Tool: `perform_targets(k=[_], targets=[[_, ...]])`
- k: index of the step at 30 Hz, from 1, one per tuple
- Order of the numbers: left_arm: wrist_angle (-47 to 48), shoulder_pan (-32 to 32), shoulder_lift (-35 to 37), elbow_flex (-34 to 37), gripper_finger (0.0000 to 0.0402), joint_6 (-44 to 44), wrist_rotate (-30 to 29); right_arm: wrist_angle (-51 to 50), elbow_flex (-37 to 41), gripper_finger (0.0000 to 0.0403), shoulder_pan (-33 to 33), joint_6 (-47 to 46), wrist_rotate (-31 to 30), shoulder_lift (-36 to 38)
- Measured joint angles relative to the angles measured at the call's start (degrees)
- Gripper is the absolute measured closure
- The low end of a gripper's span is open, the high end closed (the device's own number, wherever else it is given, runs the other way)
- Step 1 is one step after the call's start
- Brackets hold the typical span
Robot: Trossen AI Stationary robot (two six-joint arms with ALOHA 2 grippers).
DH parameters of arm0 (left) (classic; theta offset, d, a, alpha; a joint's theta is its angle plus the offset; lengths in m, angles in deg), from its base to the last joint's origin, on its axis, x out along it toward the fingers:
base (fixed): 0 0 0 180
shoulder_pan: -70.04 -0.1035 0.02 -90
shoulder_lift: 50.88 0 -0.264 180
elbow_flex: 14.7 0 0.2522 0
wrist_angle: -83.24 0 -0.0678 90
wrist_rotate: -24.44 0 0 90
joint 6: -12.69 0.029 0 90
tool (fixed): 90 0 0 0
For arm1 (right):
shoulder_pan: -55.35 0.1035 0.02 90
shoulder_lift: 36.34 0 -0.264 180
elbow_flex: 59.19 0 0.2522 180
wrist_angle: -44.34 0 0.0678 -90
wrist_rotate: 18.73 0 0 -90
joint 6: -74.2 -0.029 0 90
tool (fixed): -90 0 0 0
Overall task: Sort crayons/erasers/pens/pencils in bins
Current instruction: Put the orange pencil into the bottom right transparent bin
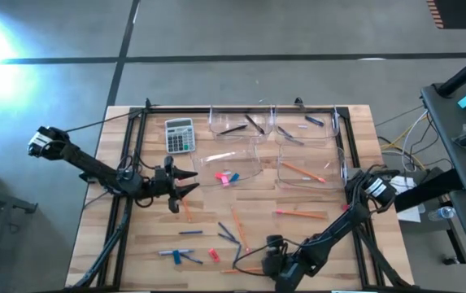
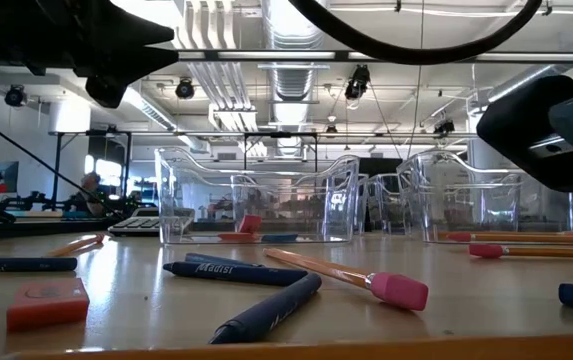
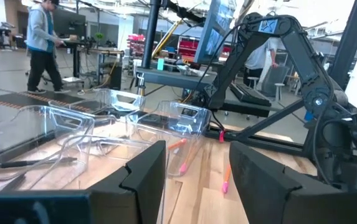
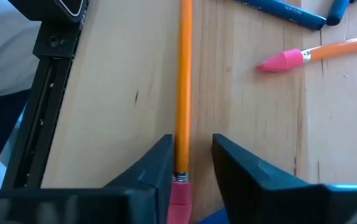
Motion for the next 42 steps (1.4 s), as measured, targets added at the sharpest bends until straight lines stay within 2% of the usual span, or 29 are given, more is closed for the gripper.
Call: perform_targets(k=[9,16,21,26,29,35,42], targets=[[0.0,0.0,-0.2,0.0,0.0237,-0.2,0.0,0.0,0.1,0.0382,-0.4,0.3,0.2,0.9],[0.0,0.0,-0.3,0.0,0.0237,-0.2,0.0,1.1,0.3,0.0387,-0.3,3.6,-3.8,3.9],[0.0,0.0,-0.3,0.0,0.0237,-0.2,0.0,0.4,0.6,0.0388,-0.3,6.9,-11.9,8.9],[0.0,0.0,-0.3,0.0,0.0237,-0.2,0.0,-3.2,3.2,0.0388,-0.2,9.6,-18.4,17.6],[0.0,0.0,-0.3,0.0,0.0237,-0.2,0.0,-7.8,7.2,0.0389,-0.3,7.0,-23.6,24.8],[0.0,0.0,-0.3,0.0,0.0237,-0.2,0.0,-28.4,16.3,0.0389,-1.0,-11.5,-33.3,40.3],[0.0,0.0,-0.3,0.0,0.0237,-0.2,0.0,-32.3,27.8,0.0390,-1.0,-18.5,-34.3,55.8]])
